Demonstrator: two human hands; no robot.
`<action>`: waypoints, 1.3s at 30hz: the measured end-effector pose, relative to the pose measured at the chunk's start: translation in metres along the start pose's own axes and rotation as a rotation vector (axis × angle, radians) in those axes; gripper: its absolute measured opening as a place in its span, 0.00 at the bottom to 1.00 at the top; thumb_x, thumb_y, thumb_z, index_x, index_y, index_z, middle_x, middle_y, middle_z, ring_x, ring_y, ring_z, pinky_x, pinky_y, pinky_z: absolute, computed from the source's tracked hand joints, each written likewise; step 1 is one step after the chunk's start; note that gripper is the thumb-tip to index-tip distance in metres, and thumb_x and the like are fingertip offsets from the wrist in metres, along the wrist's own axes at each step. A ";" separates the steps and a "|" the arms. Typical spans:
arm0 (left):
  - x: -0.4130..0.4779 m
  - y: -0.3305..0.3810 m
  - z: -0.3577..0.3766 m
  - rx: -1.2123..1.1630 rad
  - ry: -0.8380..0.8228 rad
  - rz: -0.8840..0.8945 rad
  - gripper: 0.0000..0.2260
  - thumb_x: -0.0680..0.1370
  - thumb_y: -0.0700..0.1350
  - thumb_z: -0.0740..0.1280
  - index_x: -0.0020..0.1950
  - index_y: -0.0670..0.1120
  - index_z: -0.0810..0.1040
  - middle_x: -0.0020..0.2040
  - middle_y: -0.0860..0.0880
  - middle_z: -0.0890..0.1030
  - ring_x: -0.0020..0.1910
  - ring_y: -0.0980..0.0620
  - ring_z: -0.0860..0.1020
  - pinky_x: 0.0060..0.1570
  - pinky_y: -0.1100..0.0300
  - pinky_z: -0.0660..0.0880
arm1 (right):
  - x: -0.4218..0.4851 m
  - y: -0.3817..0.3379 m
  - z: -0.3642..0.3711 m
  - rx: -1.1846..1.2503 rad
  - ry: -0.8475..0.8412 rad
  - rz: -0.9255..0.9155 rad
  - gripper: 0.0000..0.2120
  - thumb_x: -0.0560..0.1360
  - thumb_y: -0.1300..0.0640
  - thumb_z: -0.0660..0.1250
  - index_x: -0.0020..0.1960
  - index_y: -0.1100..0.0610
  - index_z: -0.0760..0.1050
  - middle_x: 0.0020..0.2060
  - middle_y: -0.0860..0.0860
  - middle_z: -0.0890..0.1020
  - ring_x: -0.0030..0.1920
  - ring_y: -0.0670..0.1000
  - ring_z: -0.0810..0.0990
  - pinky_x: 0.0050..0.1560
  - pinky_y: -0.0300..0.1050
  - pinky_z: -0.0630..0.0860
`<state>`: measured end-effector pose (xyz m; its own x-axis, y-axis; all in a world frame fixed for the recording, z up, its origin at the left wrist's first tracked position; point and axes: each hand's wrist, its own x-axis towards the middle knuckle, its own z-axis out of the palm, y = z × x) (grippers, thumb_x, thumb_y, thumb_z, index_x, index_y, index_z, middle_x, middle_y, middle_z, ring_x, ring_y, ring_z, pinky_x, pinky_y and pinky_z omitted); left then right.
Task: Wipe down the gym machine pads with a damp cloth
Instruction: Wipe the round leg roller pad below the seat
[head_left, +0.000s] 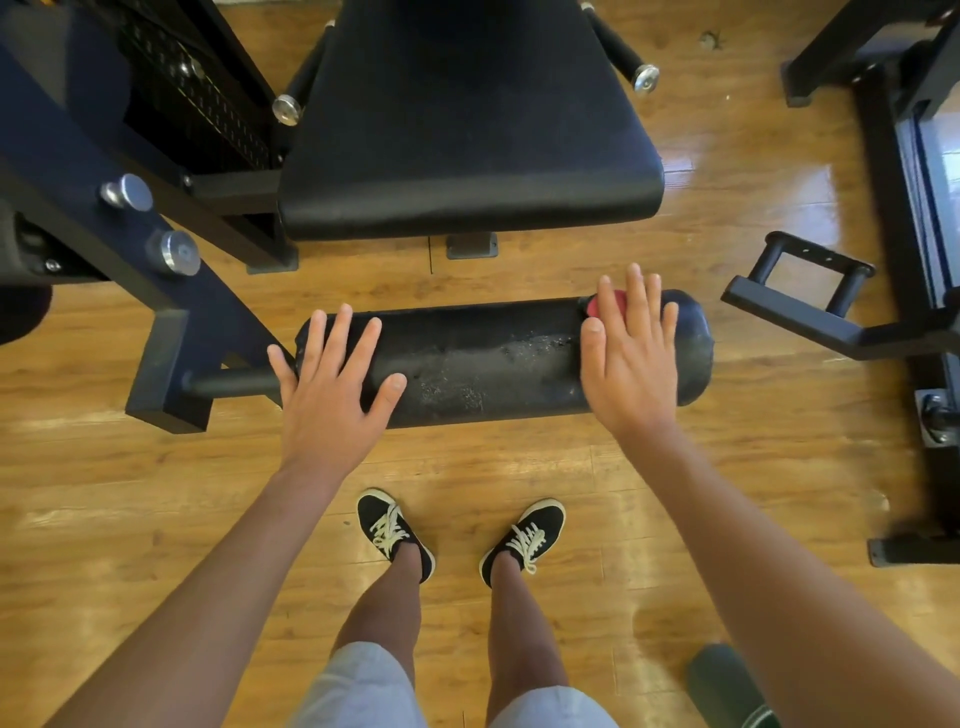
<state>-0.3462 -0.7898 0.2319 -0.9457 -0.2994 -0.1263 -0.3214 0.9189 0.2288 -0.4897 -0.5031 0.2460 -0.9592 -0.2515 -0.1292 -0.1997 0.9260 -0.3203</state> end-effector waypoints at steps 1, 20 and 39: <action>0.000 0.000 0.000 0.001 -0.009 0.003 0.30 0.83 0.65 0.50 0.83 0.53 0.58 0.84 0.48 0.53 0.83 0.47 0.44 0.76 0.30 0.41 | 0.000 0.007 -0.002 -0.012 -0.019 -0.028 0.28 0.86 0.46 0.40 0.84 0.54 0.54 0.84 0.54 0.48 0.83 0.54 0.41 0.81 0.53 0.37; 0.002 -0.002 -0.001 -0.014 -0.031 -0.017 0.41 0.77 0.76 0.52 0.83 0.55 0.55 0.85 0.49 0.49 0.83 0.49 0.39 0.76 0.32 0.36 | -0.007 -0.039 0.002 -0.075 -0.054 0.003 0.27 0.86 0.46 0.43 0.83 0.54 0.55 0.83 0.55 0.50 0.83 0.56 0.43 0.81 0.55 0.38; 0.001 0.002 -0.001 -0.021 -0.016 -0.029 0.42 0.76 0.77 0.50 0.83 0.54 0.57 0.84 0.48 0.51 0.83 0.48 0.40 0.76 0.31 0.39 | -0.023 -0.116 0.030 0.040 -0.045 -0.017 0.30 0.85 0.45 0.42 0.82 0.58 0.58 0.83 0.57 0.51 0.83 0.58 0.42 0.81 0.54 0.37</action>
<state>-0.3480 -0.7888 0.2332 -0.9350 -0.3220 -0.1486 -0.3502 0.9042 0.2445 -0.4389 -0.6136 0.2584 -0.9455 -0.2807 -0.1649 -0.2073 0.9097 -0.3599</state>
